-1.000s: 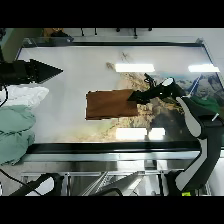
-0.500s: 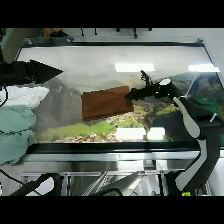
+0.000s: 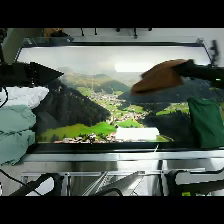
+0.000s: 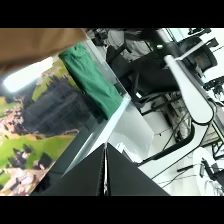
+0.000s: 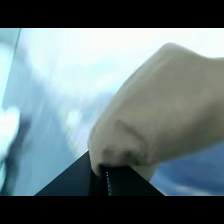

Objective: Fold the shirts.

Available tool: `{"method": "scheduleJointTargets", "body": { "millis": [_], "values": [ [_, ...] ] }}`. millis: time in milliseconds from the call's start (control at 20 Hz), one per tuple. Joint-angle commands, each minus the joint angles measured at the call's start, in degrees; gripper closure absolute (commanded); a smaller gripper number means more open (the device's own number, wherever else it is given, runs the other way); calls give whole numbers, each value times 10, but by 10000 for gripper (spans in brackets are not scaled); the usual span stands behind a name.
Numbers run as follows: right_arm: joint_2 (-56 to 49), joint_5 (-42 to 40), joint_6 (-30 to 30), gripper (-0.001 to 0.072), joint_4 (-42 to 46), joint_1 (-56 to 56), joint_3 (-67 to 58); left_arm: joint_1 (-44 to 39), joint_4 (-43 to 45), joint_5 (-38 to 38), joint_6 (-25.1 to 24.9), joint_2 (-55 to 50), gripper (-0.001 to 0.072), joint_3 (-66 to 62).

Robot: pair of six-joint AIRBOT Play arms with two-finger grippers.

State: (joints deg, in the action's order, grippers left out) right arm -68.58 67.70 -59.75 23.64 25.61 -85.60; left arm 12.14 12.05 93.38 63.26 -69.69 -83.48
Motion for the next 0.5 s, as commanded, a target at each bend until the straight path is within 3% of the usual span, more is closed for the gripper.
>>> {"method": "scheduleJointTargets", "body": {
  "millis": [0,200,450],
  "values": [
    [38,5,-54,695,-4,142,-1,0,0,7,0,0,692,0],
    [39,10,-72,695,-18,239,-1,0,0,13,-19,0,692,0],
    [36,12,-71,695,-19,284,-2,0,4,11,-30,0,691,0]
  ]
}}
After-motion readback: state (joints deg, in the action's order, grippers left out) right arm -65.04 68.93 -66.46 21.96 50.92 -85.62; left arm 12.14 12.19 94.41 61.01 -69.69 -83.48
